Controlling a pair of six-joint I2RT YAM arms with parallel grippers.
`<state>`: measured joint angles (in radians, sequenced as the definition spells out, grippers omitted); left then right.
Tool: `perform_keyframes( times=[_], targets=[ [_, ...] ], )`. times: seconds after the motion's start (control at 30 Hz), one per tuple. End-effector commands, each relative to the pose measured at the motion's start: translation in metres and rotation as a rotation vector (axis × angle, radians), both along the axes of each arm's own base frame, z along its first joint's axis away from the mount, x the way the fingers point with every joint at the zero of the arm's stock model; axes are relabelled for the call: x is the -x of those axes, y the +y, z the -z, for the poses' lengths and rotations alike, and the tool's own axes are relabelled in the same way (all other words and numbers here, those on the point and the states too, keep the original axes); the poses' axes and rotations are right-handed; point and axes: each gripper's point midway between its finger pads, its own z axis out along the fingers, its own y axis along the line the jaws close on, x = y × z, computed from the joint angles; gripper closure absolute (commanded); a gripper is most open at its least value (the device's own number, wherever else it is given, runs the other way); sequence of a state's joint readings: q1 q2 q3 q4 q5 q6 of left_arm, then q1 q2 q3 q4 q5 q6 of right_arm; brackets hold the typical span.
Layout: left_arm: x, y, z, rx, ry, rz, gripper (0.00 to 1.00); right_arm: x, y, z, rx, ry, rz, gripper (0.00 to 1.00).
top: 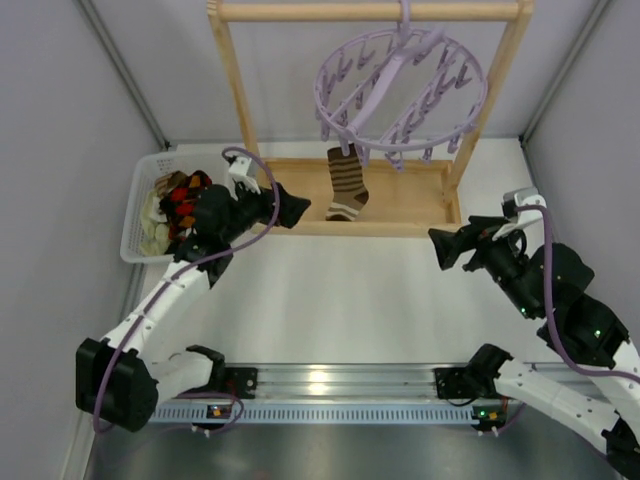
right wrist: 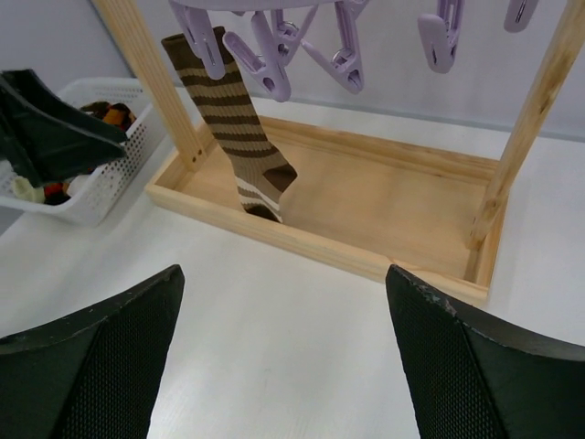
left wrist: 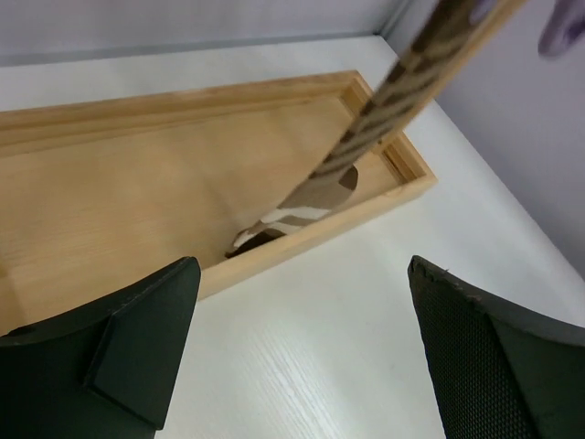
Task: Remove the socks clipped to the hanger
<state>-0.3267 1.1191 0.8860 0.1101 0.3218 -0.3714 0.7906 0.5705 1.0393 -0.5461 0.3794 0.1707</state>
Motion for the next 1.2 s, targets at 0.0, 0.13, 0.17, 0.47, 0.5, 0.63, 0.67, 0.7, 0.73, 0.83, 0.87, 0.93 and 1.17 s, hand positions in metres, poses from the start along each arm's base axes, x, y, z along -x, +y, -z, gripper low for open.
perform_keyframes(
  times=[0.0, 0.13, 0.17, 0.47, 0.5, 0.63, 0.67, 0.7, 0.73, 0.83, 0.87, 0.93, 1.17],
  targets=[
    [0.024, -0.035, -0.062, 0.073, -0.424, 0.226, 0.01, 0.011, 0.000, -0.012, -0.057, -0.035, -0.048, 0.12],
    [0.005, -0.049, -0.038, 0.008, -0.450, 0.256, 0.01, 0.022, 0.008, -0.017, -0.070, -0.053, -0.127, 0.10],
    [-0.005, -0.050, -0.028, -0.018, -0.454, 0.247, 0.01, 0.024, 0.009, -0.018, -0.075, -0.059, -0.138, 0.10],
    [-0.051, -0.065, 0.020, -0.085, -0.426, 0.326, 0.01, 0.030, 0.015, -0.023, -0.074, -0.048, -0.186, 0.09],
    [-0.056, -0.067, 0.031, -0.094, -0.406, 0.337, 0.01, 0.031, 0.015, -0.023, -0.074, -0.050, -0.190, 0.09],
    [-0.071, -0.076, 0.048, -0.099, -0.378, 0.369, 0.01, 0.029, 0.018, -0.022, -0.075, -0.053, -0.197, 0.09],
    [-0.073, -0.078, 0.052, -0.094, -0.373, 0.381, 0.01, 0.029, 0.019, -0.022, -0.075, -0.053, -0.199, 0.09],
    [-0.076, -0.082, 0.049, -0.083, -0.372, 0.393, 0.01, 0.028, 0.021, -0.020, -0.066, -0.047, -0.202, 0.09],
    [-0.079, -0.086, 0.064, -0.077, -0.341, 0.413, 0.01, 0.027, 0.022, -0.019, -0.058, -0.046, -0.208, 0.09],
    [-0.093, -0.095, 0.071, -0.034, -0.321, 0.422, 0.01, 0.025, 0.025, -0.017, -0.044, -0.038, -0.215, 0.09],
    [-0.095, -0.098, 0.073, -0.021, -0.308, 0.432, 0.02, 0.025, 0.026, -0.018, -0.044, -0.040, -0.216, 0.09],
    [-0.102, -0.103, 0.067, -0.006, -0.326, 0.434, 0.06, 0.024, 0.028, -0.016, -0.040, -0.039, -0.221, 0.09],
    [-0.099, -0.114, 0.068, 0.006, -0.329, 0.422, 0.90, 0.018, 0.032, -0.011, -0.027, -0.043, -0.217, 0.09]
  ],
)
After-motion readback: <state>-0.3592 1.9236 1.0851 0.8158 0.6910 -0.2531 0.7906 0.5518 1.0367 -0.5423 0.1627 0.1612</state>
